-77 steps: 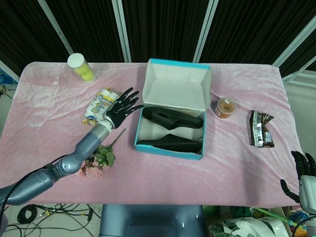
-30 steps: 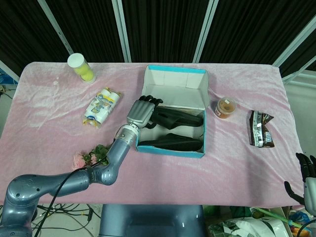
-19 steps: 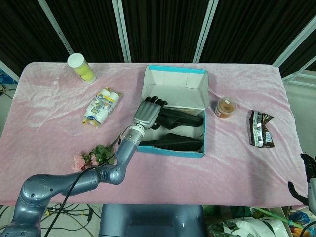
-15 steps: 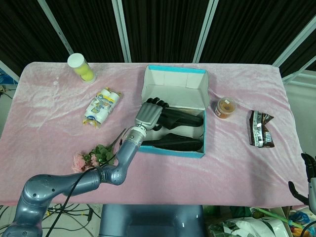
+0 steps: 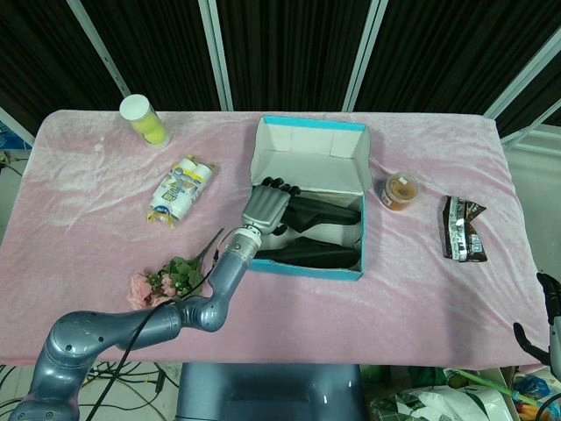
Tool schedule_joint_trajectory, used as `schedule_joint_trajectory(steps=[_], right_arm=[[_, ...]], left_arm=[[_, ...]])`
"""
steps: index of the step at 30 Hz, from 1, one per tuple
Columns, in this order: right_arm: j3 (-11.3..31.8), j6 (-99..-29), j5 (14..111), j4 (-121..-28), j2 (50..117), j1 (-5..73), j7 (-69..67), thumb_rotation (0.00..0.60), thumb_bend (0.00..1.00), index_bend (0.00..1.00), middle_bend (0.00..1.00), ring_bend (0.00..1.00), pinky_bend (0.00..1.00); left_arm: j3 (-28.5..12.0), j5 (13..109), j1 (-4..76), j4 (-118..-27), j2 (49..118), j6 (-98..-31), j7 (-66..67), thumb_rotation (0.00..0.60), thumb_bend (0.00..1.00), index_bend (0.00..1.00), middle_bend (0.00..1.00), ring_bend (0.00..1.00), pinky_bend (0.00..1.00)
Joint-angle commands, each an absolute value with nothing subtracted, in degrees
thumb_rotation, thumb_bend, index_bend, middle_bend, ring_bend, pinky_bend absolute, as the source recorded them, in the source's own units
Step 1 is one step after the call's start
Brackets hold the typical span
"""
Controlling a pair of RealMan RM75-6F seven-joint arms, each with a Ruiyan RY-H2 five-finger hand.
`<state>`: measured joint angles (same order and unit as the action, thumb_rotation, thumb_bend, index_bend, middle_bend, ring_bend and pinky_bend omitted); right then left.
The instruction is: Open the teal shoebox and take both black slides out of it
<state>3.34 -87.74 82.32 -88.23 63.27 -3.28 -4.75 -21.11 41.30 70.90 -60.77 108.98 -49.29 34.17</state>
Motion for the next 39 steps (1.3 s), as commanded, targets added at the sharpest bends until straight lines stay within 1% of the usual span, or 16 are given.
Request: schedule_joint_trajectory(steps=[1, 6, 14, 19, 21, 26, 27, 30, 31, 34, 36, 39], right_arm=[[3.3, -87.8, 82.3, -88.1, 63.3, -3.4, -4.9, 0.6, 0.26, 0.0, 0.1, 0.0, 0.18], [3.3, -88.1, 82.5, -87.9, 63.4, -3.6, -5.4, 0.6, 0.26, 0.0, 0.1, 0.0, 0.18], [3.2, -88.4, 82.5, -87.3, 63.4, -4.0, -6.2, 0.6, 0.26, 0.0, 0.1, 0.0, 0.18], [3.3, -88.9, 82.8, -87.3, 63.4, -4.1, -6.4, 0.6, 0.26, 0.0, 0.1, 0.0, 0.18], [3.3, -88.9, 82.9, -87.3, 63.4, -4.2, -6.5, 0.6, 0.26, 0.0, 0.1, 0.0, 0.18], [3.2, -89.3, 83.2, -87.4, 63.4, -4.3, -6.6, 0.6, 0.26, 0.0, 0.1, 0.0, 0.18], [3.2, -89.4, 83.3, -87.4, 63.4, -4.4, -6.6, 0.6, 0.26, 0.0, 0.1, 0.0, 0.18], [3.1, -89.6, 83.6, -87.7, 63.2, -4.5, -6.6, 0.6, 0.26, 0.0, 0.1, 0.0, 0.18], [3.1, -89.7, 83.6, -87.7, 63.2, -4.5, -6.6, 0.6, 0.26, 0.0, 0.1, 0.0, 0.18], [3.0, -89.7, 83.8, -87.7, 63.2, -4.6, -6.4, 0.6, 0.26, 0.0, 0.1, 0.0, 0.18], [3.0, -89.7, 84.0, -87.8, 63.2, -4.5, -6.4, 0.6, 0.26, 0.0, 0.1, 0.0, 0.18], [2.9, -89.7, 84.2, -87.8, 63.2, -4.5, -6.3, 0.6, 0.26, 0.0, 0.1, 0.0, 0.18]], left_arm=[[-20.9, 41.3, 70.9, -60.7, 109.2, -49.6, 34.6, 0.6, 0.22, 0.25, 0.31, 0.16, 0.17], [-20.2, 40.9, 71.2, -59.8, 109.9, -50.0, 36.7, 0.6, 0.22, 0.24, 0.31, 0.16, 0.17], [-18.8, 42.2, 71.3, -58.5, 111.0, -50.6, 38.5, 0.6, 0.3, 0.3, 0.37, 0.17, 0.2], [-18.1, 44.3, 70.9, -59.1, 111.1, -51.9, 38.4, 0.6, 0.42, 0.36, 0.47, 0.24, 0.21], [-17.8, 46.6, 70.5, -59.2, 111.3, -53.4, 37.4, 0.6, 0.45, 0.38, 0.49, 0.25, 0.22], [-17.3, 49.8, 69.5, -59.7, 111.4, -55.0, 35.7, 0.6, 0.46, 0.38, 0.5, 0.26, 0.24], [-17.4, 50.2, 69.3, -59.8, 111.4, -55.3, 35.4, 0.6, 0.46, 0.38, 0.5, 0.27, 0.26], [-17.7, 52.2, 68.5, -60.1, 111.7, -57.1, 33.5, 0.6, 0.46, 0.38, 0.51, 0.3, 0.38], [-17.6, 52.9, 68.3, -60.1, 111.8, -57.4, 32.8, 0.6, 0.46, 0.39, 0.52, 0.32, 0.44], [-17.7, 54.0, 67.4, -60.3, 111.7, -58.0, 31.3, 0.6, 0.46, 0.42, 0.56, 0.44, 0.6], [-17.7, 54.0, 66.8, -60.6, 111.6, -57.7, 30.9, 0.6, 0.46, 0.43, 0.57, 0.48, 0.67], [-18.6, 53.3, 65.6, -61.7, 111.4, -57.7, 29.3, 0.6, 0.47, 0.44, 0.58, 0.49, 0.71]])
